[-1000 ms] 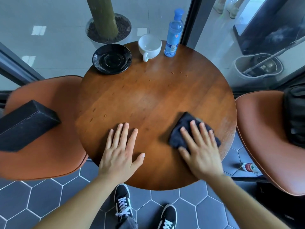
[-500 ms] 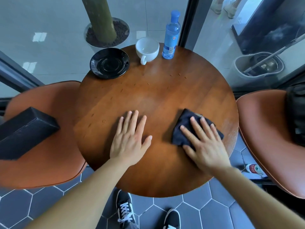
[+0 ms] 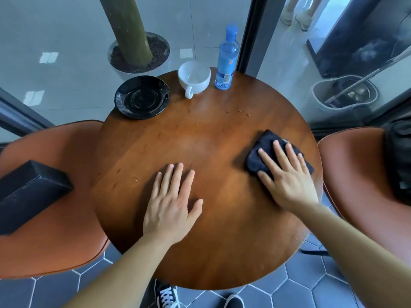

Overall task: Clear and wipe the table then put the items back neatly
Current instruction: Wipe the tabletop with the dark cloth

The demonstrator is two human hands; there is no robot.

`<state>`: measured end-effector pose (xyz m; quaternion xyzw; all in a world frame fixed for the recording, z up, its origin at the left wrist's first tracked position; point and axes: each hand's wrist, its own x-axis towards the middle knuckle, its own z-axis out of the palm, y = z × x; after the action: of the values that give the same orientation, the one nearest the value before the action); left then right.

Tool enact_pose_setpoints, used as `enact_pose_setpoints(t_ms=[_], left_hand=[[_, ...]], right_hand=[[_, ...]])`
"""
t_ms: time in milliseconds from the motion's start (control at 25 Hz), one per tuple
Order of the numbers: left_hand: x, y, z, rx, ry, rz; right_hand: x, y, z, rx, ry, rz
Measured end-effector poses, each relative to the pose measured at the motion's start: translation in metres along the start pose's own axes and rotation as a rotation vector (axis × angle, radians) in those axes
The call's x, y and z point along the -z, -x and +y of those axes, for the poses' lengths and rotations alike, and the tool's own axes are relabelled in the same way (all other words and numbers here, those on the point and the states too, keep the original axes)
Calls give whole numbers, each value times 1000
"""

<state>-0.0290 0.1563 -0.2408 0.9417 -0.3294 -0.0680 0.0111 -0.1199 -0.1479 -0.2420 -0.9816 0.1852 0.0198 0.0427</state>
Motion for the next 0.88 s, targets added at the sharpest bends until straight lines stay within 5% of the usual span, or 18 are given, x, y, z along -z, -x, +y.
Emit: enact_pose_setpoints(t_ms=[200,480,560,720,880], left_hand=[[-2,-2,0,10,-19,21],[1,0,1,5,-8,-14],[0,-1,0,-3,-6,-21],[1,-3,1,-2,-25,-17],[3,-2,1,3,-18,-19]], right_hand=[[13,-116,-30,-367,-210,-10],[2,11,-34,231,-11,-51],[6,-21,-7,154,-21,-26],[14,-136,-33,-340,-216,-16],[4,-108,-103,-26,-142,27]])
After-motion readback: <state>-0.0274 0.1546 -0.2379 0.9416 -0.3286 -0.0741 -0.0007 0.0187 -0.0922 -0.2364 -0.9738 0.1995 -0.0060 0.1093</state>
